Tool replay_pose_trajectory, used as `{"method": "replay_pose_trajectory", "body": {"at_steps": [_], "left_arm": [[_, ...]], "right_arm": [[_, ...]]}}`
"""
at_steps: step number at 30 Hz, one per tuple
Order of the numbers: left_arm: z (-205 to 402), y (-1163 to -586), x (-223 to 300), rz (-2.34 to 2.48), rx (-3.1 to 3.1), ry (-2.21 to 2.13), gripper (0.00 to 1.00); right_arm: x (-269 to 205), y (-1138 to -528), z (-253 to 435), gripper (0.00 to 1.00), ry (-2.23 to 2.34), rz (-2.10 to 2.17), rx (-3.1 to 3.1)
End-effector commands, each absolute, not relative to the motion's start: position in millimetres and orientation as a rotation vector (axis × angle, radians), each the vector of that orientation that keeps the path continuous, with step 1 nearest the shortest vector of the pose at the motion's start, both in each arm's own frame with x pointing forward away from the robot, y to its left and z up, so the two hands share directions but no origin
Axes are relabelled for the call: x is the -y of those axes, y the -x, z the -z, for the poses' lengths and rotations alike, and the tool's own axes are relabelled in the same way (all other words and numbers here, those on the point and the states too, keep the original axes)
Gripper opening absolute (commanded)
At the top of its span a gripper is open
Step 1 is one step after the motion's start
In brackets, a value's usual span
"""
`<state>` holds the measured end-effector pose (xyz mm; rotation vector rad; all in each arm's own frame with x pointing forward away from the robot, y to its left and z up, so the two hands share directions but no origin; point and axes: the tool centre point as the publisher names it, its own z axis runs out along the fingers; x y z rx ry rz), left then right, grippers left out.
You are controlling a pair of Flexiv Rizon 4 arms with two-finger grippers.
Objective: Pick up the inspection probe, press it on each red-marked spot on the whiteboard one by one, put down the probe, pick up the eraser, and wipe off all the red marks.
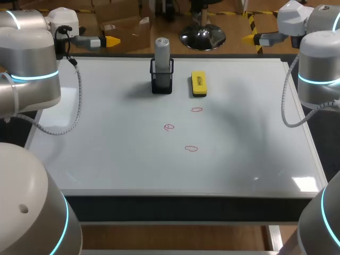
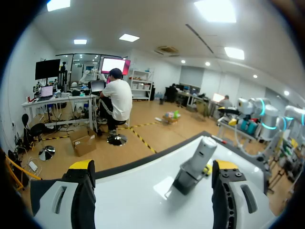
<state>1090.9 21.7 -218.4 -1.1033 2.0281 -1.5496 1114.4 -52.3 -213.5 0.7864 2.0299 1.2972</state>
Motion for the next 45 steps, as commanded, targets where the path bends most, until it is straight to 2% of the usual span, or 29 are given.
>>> {"method": "replay_pose_trajectory", "body": {"at_steps": [1,20,38,45], "left_arm": [[217.5,-1091.1,-22.4,1.549,-2.033,1.104,1.0],[218.8,-1091.2,-16.3,1.598,-2.064,1.013,1.0],[215.8,-1080.4,35.6,2.038,-2.189,0.248,1.0],[218.4,-1080.5,53.0,2.11,-2.208,0.164,1.0]], "right_arm": [[52.3,-1114.8,213.3,1.0,-0.787,-1.296,-2.031],[52.3,-1114.8,213.3,1.0,-0.787,-1.296,-2.031],[52.3,-1114.8,213.3,1.0,-0.787,-1.296,-2.031],[52.3,-1114.8,213.3,1.0,-0.787,-1.296,-2.031]]}}
